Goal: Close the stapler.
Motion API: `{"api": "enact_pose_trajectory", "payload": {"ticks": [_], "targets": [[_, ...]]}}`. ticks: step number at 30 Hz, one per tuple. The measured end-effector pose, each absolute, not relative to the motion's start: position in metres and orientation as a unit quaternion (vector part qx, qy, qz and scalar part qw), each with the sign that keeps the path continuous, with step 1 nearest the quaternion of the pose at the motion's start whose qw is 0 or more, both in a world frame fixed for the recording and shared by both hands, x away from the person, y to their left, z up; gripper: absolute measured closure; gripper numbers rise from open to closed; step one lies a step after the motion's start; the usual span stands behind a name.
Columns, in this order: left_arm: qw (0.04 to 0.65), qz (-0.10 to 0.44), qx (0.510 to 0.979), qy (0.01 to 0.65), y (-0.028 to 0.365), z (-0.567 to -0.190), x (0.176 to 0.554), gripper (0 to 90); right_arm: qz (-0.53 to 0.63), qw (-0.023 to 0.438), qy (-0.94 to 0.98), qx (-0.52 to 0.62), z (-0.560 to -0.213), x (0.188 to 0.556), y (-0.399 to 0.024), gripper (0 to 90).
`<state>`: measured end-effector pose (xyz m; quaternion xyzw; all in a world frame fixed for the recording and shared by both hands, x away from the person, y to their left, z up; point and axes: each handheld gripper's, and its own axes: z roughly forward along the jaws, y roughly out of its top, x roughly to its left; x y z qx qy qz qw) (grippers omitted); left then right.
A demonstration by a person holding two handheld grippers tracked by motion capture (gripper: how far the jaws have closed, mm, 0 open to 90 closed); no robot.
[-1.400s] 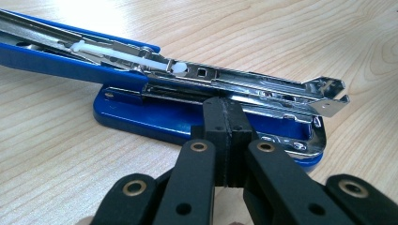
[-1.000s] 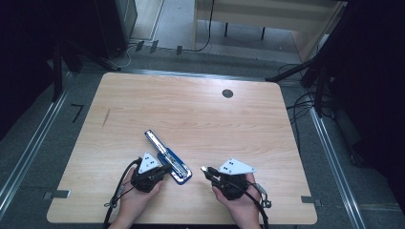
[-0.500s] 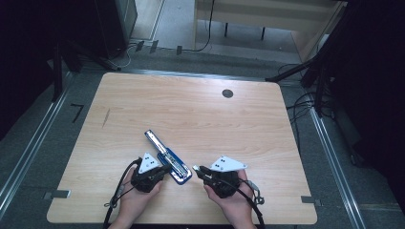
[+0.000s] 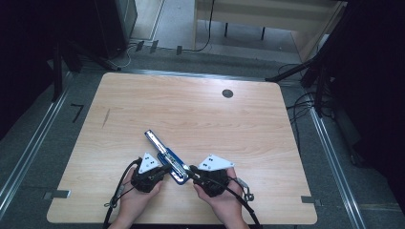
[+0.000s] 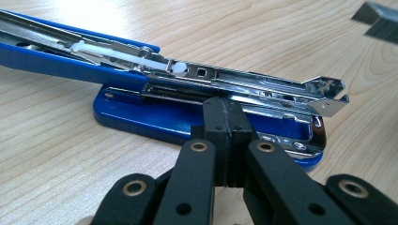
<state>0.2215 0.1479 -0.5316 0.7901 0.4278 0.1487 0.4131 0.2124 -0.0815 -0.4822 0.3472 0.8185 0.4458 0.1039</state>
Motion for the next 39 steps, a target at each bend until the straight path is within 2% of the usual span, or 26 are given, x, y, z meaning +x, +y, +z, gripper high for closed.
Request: {"api": "enact_pose_trajectory", "payload": {"ticks": [39], "targets": [[0.415, 0.145, 0.790, 0.428, 0.149, -0.532, 0.222, 90.0, 0.400, 0.094, 0.835, 0.365, -0.495, 0.235, -0.041, 79.9]]}}
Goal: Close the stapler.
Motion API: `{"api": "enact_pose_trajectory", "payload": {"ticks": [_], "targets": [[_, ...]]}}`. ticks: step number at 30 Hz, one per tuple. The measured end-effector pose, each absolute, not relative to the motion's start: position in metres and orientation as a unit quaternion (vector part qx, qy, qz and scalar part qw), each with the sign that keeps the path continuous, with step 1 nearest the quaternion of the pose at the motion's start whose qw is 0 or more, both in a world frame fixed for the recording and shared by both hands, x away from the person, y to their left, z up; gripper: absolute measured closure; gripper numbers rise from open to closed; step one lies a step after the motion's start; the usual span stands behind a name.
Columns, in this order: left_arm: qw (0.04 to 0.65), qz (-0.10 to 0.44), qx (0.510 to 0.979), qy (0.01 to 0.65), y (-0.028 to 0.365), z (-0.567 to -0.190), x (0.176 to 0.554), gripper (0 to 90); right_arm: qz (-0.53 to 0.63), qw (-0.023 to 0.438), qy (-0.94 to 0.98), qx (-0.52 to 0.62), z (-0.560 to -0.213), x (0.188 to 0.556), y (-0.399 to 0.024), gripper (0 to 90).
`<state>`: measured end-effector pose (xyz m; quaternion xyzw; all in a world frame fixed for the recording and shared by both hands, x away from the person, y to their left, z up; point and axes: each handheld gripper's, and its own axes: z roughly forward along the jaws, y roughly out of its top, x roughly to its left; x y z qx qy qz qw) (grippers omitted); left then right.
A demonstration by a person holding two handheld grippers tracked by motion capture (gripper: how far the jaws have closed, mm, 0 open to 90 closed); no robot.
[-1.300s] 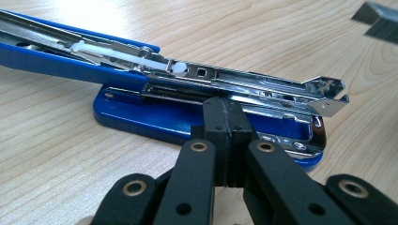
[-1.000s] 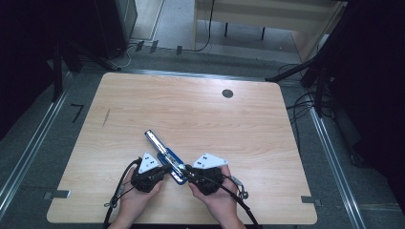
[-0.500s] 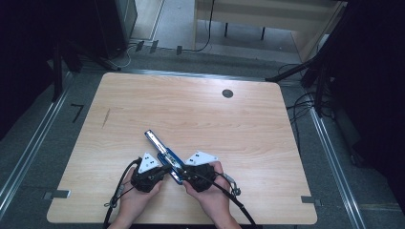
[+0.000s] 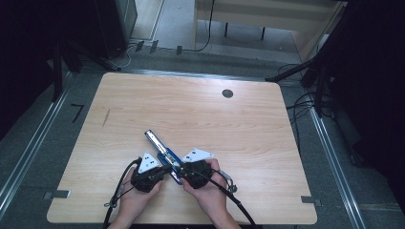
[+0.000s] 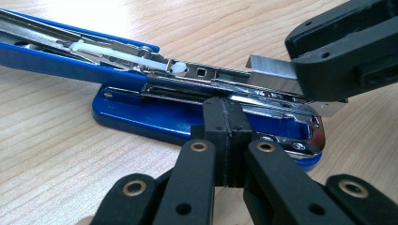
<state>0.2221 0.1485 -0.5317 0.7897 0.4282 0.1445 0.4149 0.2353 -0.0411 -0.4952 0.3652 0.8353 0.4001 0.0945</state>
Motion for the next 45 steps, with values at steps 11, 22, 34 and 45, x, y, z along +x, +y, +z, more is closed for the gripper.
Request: {"api": "enact_pose_trajectory", "payload": {"ticks": [11, 22, 34, 45], "targets": [[0.415, 0.144, 0.790, 0.428, 0.1486, -0.5318, 0.2222, 90.0, 0.393, 0.094, 0.837, 0.368, -0.4980, 0.2375, -0.0389, 80.0], [0.415, 0.145, 0.790, 0.427, 0.1486, -0.5317, 0.2222, 90.0, 0.389, 0.096, 0.838, 0.370, -0.4997, 0.2397, -0.0389, 79.9], [0.415, 0.145, 0.790, 0.428, 0.1486, -0.5317, 0.2222, 90.0, 0.392, 0.093, 0.839, 0.365, -0.5001, 0.2408, -0.0387, 80.0], [0.414, 0.145, 0.791, 0.427, 0.1486, -0.5317, 0.2222, 90.0, 0.389, 0.089, 0.841, 0.364, -0.4993, 0.2412, -0.0393, 79.8]]}}
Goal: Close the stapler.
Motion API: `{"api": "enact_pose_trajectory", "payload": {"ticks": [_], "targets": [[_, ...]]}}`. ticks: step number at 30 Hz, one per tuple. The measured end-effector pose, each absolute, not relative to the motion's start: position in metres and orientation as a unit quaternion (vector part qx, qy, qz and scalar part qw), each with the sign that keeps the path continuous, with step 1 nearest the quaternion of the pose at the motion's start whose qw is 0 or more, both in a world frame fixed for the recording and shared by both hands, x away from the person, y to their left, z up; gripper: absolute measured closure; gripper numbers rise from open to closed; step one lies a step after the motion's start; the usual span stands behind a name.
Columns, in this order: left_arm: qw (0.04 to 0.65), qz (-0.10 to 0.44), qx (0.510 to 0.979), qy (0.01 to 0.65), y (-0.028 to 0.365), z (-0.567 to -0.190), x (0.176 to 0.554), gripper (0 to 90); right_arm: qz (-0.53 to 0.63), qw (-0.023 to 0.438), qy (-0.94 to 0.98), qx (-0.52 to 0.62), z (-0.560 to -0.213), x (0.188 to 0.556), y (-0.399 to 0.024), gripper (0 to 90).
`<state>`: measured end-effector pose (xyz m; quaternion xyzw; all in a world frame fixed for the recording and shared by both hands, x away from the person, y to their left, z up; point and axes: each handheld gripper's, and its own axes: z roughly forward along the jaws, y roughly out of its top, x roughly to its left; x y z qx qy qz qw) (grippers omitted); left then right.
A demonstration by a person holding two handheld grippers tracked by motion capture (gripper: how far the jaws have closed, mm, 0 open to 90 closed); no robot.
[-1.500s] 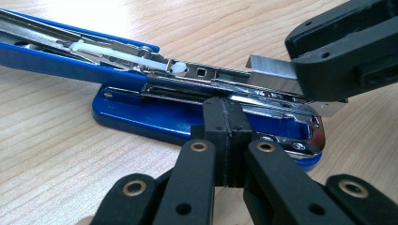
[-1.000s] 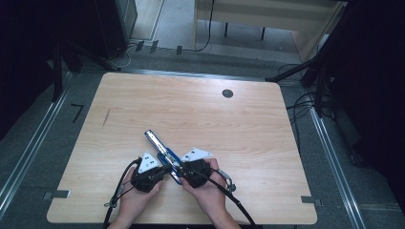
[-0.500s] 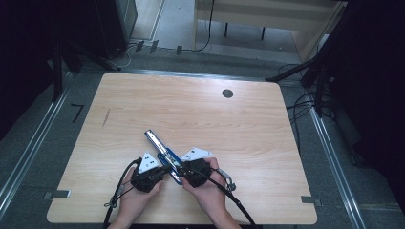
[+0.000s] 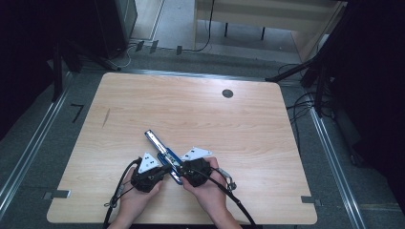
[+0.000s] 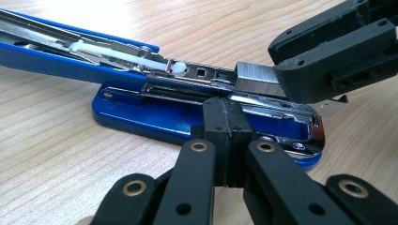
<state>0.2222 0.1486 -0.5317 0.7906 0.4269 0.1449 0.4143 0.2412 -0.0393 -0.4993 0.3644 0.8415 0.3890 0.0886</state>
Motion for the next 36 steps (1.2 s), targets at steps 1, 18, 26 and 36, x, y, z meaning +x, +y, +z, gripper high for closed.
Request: {"api": "enact_pose_trajectory", "payload": {"ticks": [1, 18, 26, 36], "targets": [[0.414, 0.145, 0.791, 0.427, 0.1486, -0.5317, 0.2222, 90.0, 0.389, 0.087, 0.842, 0.364, -0.4991, 0.2411, -0.0394, 79.8], [0.414, 0.144, 0.790, 0.427, 0.1485, -0.5317, 0.2221, 90.0, 0.385, 0.088, 0.844, 0.363, -0.4963, 0.2422, -0.0409, 79.6], [0.415, 0.145, 0.790, 0.428, 0.1484, -0.5317, 0.2220, 90.0, 0.379, 0.087, 0.848, 0.360, -0.4951, 0.2433, -0.0410, 79.5], [0.415, 0.145, 0.790, 0.428, 0.1483, -0.5318, 0.2220, 90.0, 0.376, 0.084, 0.849, 0.363, -0.4933, 0.2437, -0.0408, 79.5]]}}
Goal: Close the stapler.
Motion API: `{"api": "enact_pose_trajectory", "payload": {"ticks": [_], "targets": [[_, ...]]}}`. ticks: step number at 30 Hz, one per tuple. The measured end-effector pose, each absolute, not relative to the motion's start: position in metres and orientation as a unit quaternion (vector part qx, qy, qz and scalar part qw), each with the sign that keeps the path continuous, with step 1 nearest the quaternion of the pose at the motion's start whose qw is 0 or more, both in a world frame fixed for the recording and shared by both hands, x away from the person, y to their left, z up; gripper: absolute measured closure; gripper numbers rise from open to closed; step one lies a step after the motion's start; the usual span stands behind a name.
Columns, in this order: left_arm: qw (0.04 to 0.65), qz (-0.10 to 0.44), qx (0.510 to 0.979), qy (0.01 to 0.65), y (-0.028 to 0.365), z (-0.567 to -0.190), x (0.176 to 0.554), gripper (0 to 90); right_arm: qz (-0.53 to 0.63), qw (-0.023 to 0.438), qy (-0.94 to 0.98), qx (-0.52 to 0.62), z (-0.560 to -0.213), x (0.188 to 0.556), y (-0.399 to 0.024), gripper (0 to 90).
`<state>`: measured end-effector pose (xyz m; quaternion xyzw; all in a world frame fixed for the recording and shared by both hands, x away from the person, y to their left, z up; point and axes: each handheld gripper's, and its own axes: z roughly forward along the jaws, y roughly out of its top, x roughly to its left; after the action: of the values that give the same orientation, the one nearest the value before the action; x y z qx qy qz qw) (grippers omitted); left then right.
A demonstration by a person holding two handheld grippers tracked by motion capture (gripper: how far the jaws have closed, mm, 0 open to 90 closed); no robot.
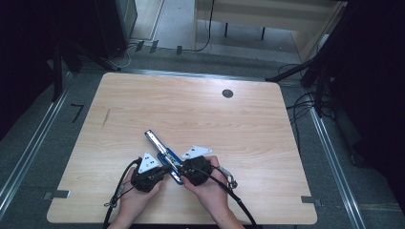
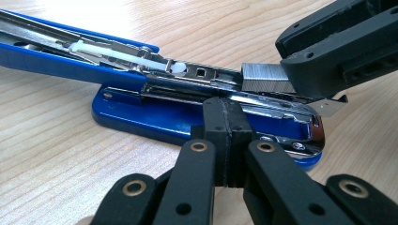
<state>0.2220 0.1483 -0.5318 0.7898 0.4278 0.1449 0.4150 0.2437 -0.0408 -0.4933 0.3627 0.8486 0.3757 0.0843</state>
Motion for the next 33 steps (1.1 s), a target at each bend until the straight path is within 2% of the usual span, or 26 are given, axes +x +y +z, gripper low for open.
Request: {"api": "enact_pose_trajectory", "payload": {"ticks": [33], "targets": [[0.415, 0.145, 0.790, 0.427, 0.1482, -0.5318, 0.2220, 90.0, 0.354, 0.093, 0.857, 0.363, -0.4877, 0.2428, -0.0351, 79.6]]}}
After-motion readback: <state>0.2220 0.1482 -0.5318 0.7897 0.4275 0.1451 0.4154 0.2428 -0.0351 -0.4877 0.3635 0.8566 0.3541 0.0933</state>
